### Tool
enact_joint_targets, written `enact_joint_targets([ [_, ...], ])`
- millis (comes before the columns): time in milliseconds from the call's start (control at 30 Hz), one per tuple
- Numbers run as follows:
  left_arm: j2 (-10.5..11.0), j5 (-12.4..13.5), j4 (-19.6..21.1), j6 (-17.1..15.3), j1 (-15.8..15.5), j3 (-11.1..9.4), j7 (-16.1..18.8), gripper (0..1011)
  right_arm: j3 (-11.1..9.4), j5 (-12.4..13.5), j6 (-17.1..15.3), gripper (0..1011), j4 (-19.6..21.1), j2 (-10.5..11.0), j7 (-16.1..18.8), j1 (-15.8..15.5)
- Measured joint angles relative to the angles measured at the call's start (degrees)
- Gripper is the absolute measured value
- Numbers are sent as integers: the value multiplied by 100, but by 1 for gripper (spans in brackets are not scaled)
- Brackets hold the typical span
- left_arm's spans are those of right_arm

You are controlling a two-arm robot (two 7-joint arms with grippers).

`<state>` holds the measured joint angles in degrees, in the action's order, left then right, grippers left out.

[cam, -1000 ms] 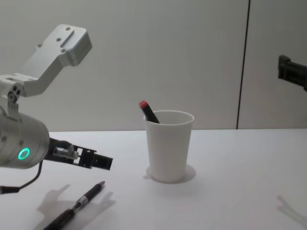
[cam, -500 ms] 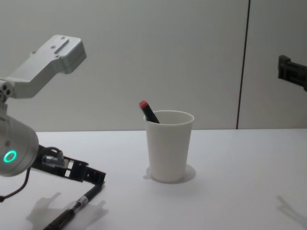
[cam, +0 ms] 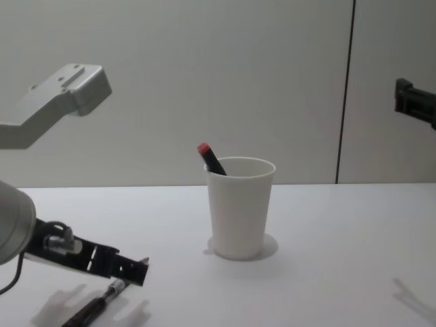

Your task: Place the pen into the pen holder.

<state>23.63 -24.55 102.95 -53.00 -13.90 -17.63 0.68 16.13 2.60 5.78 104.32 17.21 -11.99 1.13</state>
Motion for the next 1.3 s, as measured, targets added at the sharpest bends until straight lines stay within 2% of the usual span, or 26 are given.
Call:
enact_joint_targets([
  [267, 126, 146, 31, -28, 57, -15, -337, 1000, 0, 0, 0, 1002, 0, 0, 0, 0],
  [667, 271, 629, 15, 34, 116, -109, -640, 996, 0, 0, 0, 1002, 0, 0, 0, 0],
  [933, 287, 730, -20, 79, 140, -108, -679, 833, 0, 0, 0, 1002, 0, 0, 0, 0],
  [1067, 288, 737, -43, 108, 157, -86, -686, 678, 0, 0, 0, 1002, 0, 0, 0, 0],
  [1167, 283, 727, -56, 118, 165, -71, -687, 618, 0, 0, 0, 1002, 0, 0, 0, 0],
  [1233, 270, 695, -78, 122, 172, -50, -690, 517, 0, 0, 0, 1002, 0, 0, 0, 0],
  [1300, 260, 678, -91, 124, 176, -38, -688, 478, 0, 0, 0, 1002, 0, 0, 0, 0],
])
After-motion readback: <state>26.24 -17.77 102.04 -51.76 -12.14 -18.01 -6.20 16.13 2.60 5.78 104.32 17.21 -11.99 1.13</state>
